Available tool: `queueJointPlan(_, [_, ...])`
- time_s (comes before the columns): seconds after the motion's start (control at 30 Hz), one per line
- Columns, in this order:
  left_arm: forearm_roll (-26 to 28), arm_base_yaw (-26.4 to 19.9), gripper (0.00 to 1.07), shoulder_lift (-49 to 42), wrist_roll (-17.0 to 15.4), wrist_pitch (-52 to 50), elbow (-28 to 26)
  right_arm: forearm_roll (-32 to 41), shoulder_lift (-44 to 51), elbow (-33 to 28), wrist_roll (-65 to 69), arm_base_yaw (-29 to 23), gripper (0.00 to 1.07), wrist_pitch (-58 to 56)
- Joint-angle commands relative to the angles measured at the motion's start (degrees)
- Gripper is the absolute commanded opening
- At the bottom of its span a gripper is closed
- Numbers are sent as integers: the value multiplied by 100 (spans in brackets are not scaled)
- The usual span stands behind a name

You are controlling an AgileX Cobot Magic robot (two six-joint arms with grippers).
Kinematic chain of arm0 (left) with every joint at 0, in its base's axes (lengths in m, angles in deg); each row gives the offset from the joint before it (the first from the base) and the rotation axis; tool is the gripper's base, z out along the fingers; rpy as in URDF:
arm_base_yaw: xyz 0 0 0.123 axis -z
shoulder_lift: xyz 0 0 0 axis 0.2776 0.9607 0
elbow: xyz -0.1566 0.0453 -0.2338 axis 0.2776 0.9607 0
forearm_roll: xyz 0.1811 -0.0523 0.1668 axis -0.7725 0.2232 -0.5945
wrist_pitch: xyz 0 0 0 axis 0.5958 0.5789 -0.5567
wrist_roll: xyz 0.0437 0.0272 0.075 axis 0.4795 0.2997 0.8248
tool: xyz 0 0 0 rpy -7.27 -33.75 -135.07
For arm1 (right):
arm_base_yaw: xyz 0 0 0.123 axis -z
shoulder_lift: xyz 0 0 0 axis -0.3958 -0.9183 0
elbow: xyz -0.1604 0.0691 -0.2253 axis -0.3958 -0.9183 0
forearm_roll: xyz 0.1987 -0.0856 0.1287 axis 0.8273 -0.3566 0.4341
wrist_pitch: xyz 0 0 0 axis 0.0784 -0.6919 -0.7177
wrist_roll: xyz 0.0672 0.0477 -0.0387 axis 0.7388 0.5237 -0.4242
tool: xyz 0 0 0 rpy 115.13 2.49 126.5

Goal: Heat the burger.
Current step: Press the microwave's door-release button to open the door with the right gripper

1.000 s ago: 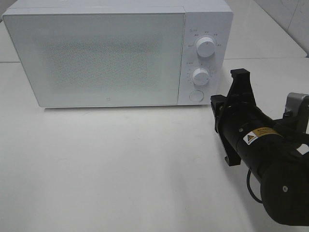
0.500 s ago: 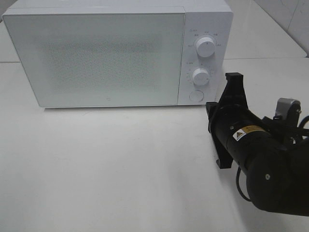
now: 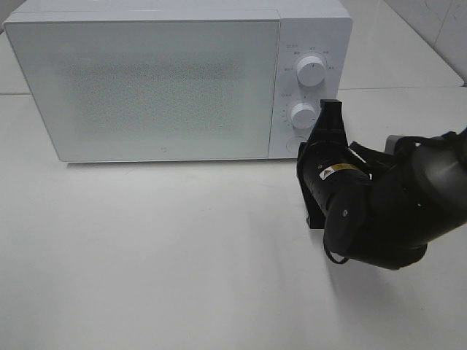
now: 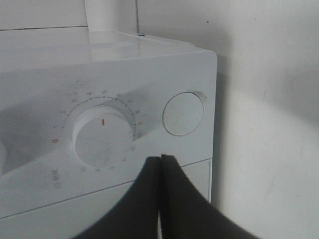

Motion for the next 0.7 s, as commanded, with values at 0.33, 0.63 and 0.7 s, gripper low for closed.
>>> queueJointPlan(0.33, [11,-11,98,-97,-23,-74,17,-189,-470,579,-235,372,0,-384])
queueJointPlan(0.63, [11,-11,98,-97,-23,-74,17,-264,-814,980,-241,487,0,-602])
queueJointPlan(0.7, [11,-11,98,-97,-17,-74,17,-292,-837,991,-241,561,0,-659])
